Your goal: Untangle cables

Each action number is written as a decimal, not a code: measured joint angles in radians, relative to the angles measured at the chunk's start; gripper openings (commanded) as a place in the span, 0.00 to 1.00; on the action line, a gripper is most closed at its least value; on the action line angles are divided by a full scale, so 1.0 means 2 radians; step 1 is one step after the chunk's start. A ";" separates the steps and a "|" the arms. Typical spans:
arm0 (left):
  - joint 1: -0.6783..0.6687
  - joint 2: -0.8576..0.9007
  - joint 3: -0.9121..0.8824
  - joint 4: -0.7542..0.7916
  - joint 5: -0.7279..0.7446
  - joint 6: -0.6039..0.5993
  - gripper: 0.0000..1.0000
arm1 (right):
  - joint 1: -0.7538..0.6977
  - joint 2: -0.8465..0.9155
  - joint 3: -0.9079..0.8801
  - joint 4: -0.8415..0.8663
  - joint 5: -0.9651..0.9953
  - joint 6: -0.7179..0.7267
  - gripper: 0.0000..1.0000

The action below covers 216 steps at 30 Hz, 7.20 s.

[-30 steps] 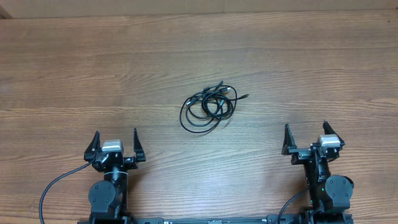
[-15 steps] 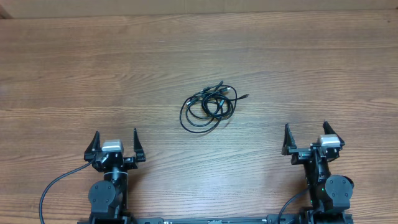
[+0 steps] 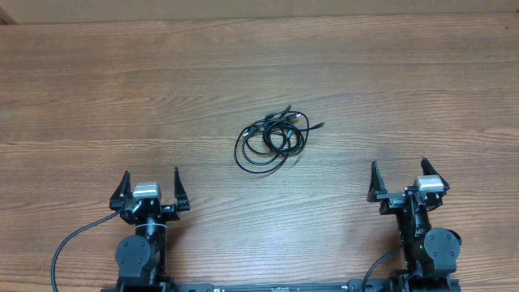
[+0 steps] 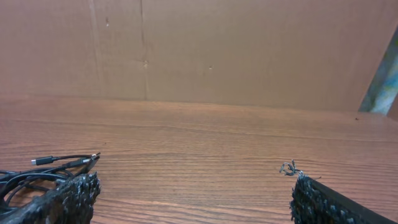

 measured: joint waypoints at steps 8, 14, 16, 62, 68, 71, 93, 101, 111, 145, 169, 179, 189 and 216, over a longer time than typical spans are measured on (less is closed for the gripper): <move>0.000 0.000 0.000 0.000 0.000 0.000 0.99 | 0.000 0.000 0.000 0.000 0.000 0.000 1.00; 0.000 0.000 0.000 0.000 0.000 0.000 1.00 | 0.000 0.000 0.000 0.000 0.000 0.000 1.00; 0.000 0.000 0.000 0.000 0.006 0.000 1.00 | 0.000 0.000 0.000 0.000 0.000 0.000 1.00; 0.000 0.137 0.342 -0.161 0.371 -0.119 1.00 | 0.000 0.000 0.000 0.000 0.000 0.000 1.00; 0.000 0.209 0.396 -0.152 0.427 -0.119 1.00 | 0.000 0.000 0.000 0.000 0.000 0.000 1.00; 0.000 0.224 0.400 -0.116 0.479 -0.120 1.00 | 0.000 0.000 0.000 0.000 0.000 0.000 1.00; 0.000 0.263 0.517 -0.254 0.502 -0.144 1.00 | 0.000 0.000 0.000 0.000 0.000 0.000 1.00; 0.000 0.352 0.614 -0.424 0.436 -0.105 1.00 | 0.000 0.000 0.000 0.000 0.000 0.000 1.00; 0.000 0.438 0.683 -0.492 0.466 -0.090 1.00 | 0.000 0.000 0.000 0.000 0.000 0.000 1.00; -0.198 0.593 0.818 -0.677 0.240 -0.155 1.00 | 0.000 0.000 0.000 0.000 0.000 0.000 1.00; -0.216 0.719 0.818 -0.709 0.292 -0.159 1.00 | 0.000 0.000 0.000 0.000 0.000 0.000 1.00; -0.240 0.720 0.819 -0.686 0.286 -0.158 1.00 | 0.000 0.000 0.000 0.000 0.000 0.000 1.00; -0.255 0.720 0.819 -0.686 0.286 -0.157 1.00 | 0.000 0.000 0.000 0.000 0.000 0.000 1.00; -0.293 0.721 0.818 -0.650 0.286 -0.173 1.00 | 0.000 0.000 0.000 0.000 0.000 0.000 1.00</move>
